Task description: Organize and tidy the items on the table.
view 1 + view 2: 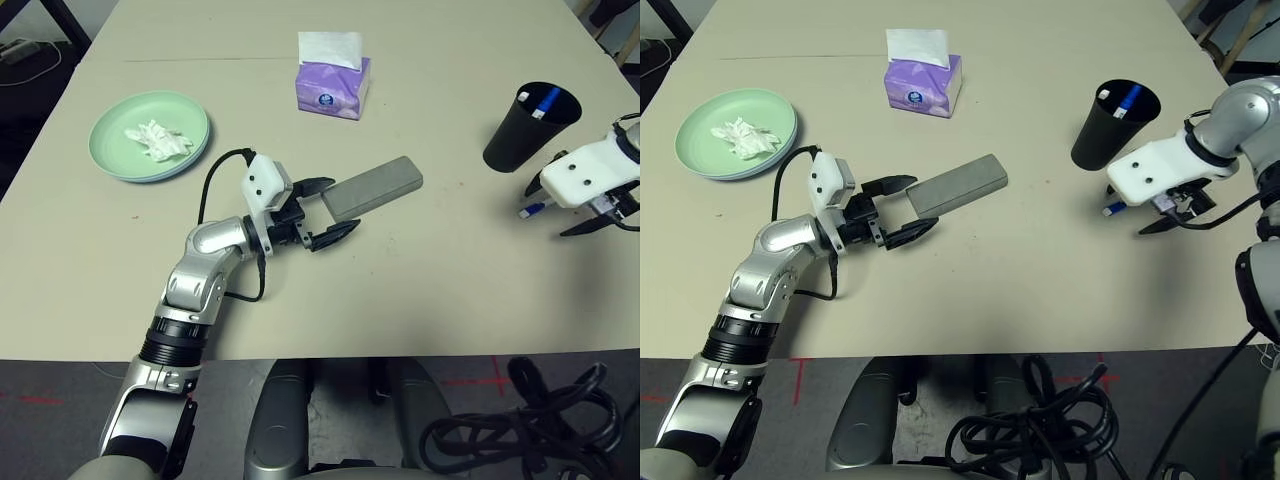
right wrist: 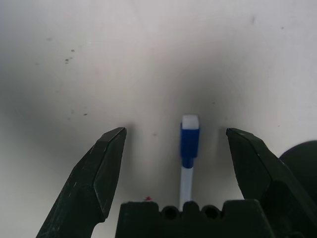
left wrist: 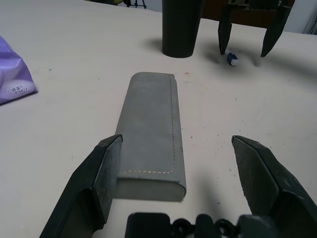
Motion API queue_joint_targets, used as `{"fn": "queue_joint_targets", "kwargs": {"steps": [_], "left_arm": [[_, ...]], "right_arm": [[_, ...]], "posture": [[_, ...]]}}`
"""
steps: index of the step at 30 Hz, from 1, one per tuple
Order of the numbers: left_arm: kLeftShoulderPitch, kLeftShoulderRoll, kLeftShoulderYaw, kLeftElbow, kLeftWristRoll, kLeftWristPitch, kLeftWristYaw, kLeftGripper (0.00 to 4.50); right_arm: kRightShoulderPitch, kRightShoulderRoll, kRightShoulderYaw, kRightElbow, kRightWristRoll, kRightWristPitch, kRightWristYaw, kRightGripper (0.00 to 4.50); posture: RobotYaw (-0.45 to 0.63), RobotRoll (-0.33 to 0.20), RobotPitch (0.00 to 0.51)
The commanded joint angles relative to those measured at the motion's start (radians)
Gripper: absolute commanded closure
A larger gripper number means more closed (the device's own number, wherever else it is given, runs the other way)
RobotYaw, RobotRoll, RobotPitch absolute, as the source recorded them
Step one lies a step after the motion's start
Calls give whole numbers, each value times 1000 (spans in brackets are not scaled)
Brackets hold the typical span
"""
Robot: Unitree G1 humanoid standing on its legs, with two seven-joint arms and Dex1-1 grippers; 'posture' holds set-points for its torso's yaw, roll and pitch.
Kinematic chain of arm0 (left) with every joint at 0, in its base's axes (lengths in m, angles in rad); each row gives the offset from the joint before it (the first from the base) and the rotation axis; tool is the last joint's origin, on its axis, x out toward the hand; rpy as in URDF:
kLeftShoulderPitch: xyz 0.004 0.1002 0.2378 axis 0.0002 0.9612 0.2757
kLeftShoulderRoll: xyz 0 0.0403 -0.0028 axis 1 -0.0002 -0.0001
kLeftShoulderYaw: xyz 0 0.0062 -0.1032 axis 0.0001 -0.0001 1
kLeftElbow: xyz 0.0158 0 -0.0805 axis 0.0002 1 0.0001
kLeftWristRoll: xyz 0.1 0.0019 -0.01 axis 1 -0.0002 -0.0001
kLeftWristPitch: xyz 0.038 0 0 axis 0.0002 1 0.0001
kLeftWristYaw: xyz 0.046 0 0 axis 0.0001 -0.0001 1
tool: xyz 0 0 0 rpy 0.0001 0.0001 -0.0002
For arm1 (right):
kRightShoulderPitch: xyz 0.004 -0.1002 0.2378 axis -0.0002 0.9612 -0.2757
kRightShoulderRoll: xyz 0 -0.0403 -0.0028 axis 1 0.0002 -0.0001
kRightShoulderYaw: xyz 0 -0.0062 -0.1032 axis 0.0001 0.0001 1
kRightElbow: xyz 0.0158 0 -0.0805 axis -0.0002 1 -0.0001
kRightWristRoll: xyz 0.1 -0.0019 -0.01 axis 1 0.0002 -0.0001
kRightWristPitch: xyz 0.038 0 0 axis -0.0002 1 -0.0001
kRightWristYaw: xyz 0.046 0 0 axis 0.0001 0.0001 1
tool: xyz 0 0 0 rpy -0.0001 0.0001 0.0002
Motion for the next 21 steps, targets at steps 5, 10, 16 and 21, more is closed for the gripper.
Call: {"fn": "queue_joint_targets", "kwargs": {"steps": [5, 10, 16, 21], "left_arm": [[40, 4, 5, -49, -15, 15, 20, 0], [45, 3, 5, -57, -15, 18, 31, 0], [47, 4, 6, -61, -17, 17, 37, 0], [41, 7, 7, -61, -19, 19, 37, 0]], "right_arm": [[-33, 0, 2, 40, -75, -30, -46, 58], [-55, -5, 27, 61, -162, -38, -139, 58], [-66, -4, 47, 84, -237, -50, -226, 58], [-34, 4, 31, 88, -224, -69, -220, 58]], "posture": [[148, 0, 315], [152, 0, 314], [156, 0, 315], [158, 0, 314]]}}
